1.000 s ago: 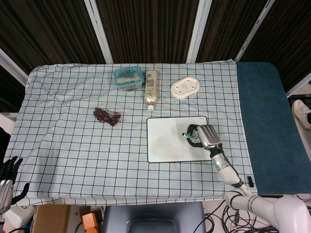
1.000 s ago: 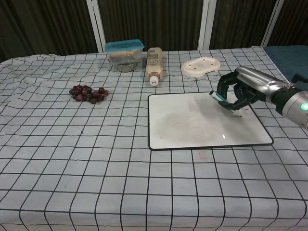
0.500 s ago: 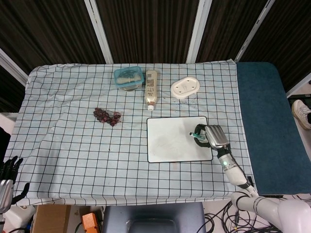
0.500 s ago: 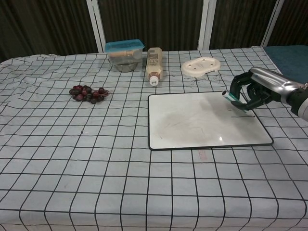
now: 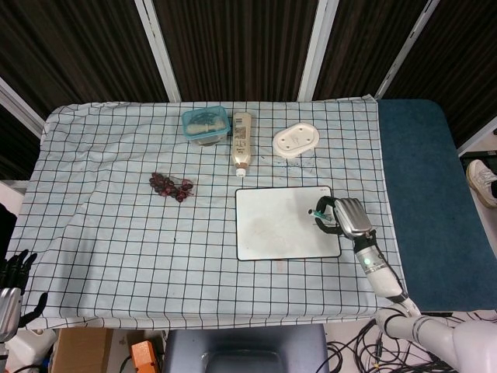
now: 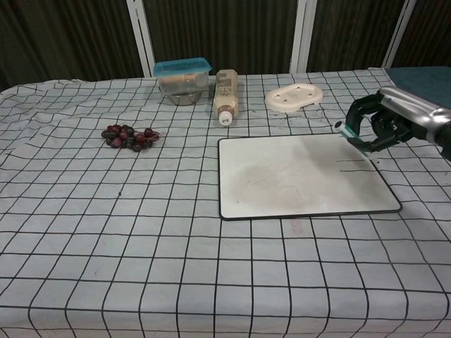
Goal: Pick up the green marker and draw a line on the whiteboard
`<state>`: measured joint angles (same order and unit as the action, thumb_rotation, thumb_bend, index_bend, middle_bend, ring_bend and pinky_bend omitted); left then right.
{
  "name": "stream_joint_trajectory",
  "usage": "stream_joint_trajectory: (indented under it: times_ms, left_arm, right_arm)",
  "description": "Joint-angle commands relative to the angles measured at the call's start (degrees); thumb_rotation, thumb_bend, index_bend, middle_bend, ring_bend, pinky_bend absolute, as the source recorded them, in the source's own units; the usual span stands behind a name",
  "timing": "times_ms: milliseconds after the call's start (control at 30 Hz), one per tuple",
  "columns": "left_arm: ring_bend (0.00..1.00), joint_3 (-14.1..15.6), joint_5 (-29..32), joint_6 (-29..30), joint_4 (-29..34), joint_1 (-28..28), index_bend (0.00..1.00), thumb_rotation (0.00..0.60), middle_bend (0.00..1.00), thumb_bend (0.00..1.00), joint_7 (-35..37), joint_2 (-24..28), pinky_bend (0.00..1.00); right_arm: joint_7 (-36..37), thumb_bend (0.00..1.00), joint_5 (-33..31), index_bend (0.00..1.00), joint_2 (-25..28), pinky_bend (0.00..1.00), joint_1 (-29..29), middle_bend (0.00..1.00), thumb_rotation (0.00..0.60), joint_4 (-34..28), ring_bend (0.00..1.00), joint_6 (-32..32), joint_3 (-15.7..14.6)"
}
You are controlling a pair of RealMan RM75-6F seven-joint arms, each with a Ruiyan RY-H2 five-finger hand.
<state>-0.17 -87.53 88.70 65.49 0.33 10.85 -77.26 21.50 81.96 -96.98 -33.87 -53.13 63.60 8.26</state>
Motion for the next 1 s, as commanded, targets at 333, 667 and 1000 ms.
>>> stream_joint_trajectory:
  times_ms: [333, 667, 1000]
  left_arm:
    - [0.0, 0.1, -0.4, -0.1, 0.0, -0.2, 0.0, 0.6, 0.0, 0.39, -0.5, -0.2, 0.04]
    - [0.0, 0.2, -0.2, -1.2, 1.3, -0.8, 0.0, 0.6, 0.0, 0.39, -2.3, -0.2, 0.04]
    - [0.0, 0.4, -0.4, -1.5, 1.8, -1.0, 0.0, 0.6, 0.0, 0.39, -2.6, -0.4, 0.04]
  right_arm:
    - [-18.3, 0.35, 1.8, 1.0, 9.9, 0.79, 3.4, 0.73, 0.6, 0.1, 0.73, -0.2, -4.7]
    - [-19.3, 0.34, 2.0, 0.77, 8.4, 0.68, 4.7, 0.63, 0.6, 9.7, 0.58, -6.0, -7.9]
    - [-14.5, 0.34, 3.6, 0.26, 9.8, 0.55, 5.0, 0.31, 0.6, 8.9, 0.32, -7.5, -9.4]
